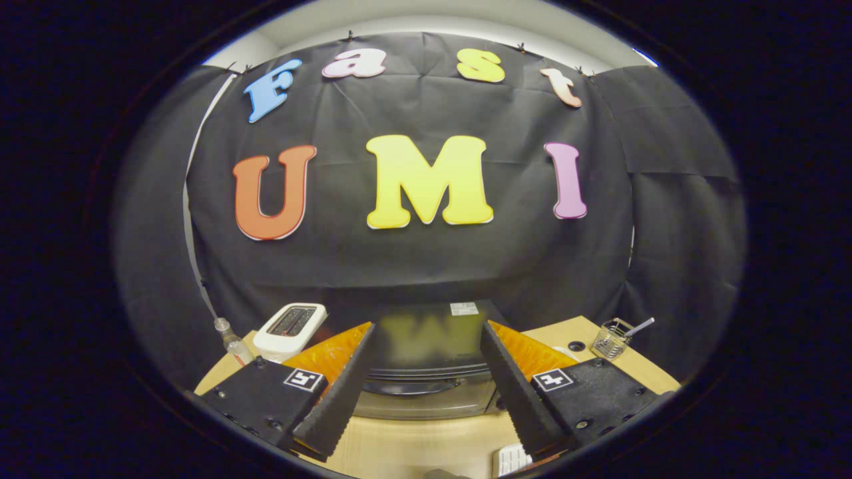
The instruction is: Open the toaster oven, put the food inside, and close the toaster oven door.
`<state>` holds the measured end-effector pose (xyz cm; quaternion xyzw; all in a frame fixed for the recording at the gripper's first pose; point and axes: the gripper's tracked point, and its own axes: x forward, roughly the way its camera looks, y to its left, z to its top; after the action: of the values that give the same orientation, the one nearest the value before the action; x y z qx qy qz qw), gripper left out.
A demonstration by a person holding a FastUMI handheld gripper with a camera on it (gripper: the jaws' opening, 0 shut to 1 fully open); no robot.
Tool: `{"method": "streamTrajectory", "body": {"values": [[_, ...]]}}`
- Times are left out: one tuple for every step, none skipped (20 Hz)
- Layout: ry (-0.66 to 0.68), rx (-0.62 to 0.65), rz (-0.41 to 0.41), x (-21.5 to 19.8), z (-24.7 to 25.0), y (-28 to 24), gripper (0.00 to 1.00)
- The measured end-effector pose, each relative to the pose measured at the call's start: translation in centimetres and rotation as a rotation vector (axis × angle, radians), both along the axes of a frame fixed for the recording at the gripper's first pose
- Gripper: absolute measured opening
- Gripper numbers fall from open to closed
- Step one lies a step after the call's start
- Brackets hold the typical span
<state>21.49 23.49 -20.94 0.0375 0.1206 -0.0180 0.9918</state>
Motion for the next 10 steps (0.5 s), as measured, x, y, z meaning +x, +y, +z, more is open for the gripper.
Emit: {"method": "streamTrajectory", "body": {"values": [[0.02,-0.012,0.003,0.8,-1.4,0.5,0.99],[0.039,-0.013,0.009,1.6,-2.7,1.0,0.99],[0.061,-0.012,0.006,2.0,-3.9,1.3,0.99],[0.078,-0.017,0.006,2.4,-4.9,1.4,0.99],[0.101,-0.028,0.003,2.6,-6.1,1.6,0.99],[0.123,-0.036,0.004,2.8,-6.9,1.7,0.99],[0.135,-0.038,0.005,2.9,-7.7,1.7,0.99],[0.158,-0.041,0.01,2.7,-8.5,2.0,0.99],[0.127,-0.042,-0.002,2.7,-8.0,1.9,1.0],[0.14,-0.055,0.0,2.4,-8.0,1.9,1.0]]}}
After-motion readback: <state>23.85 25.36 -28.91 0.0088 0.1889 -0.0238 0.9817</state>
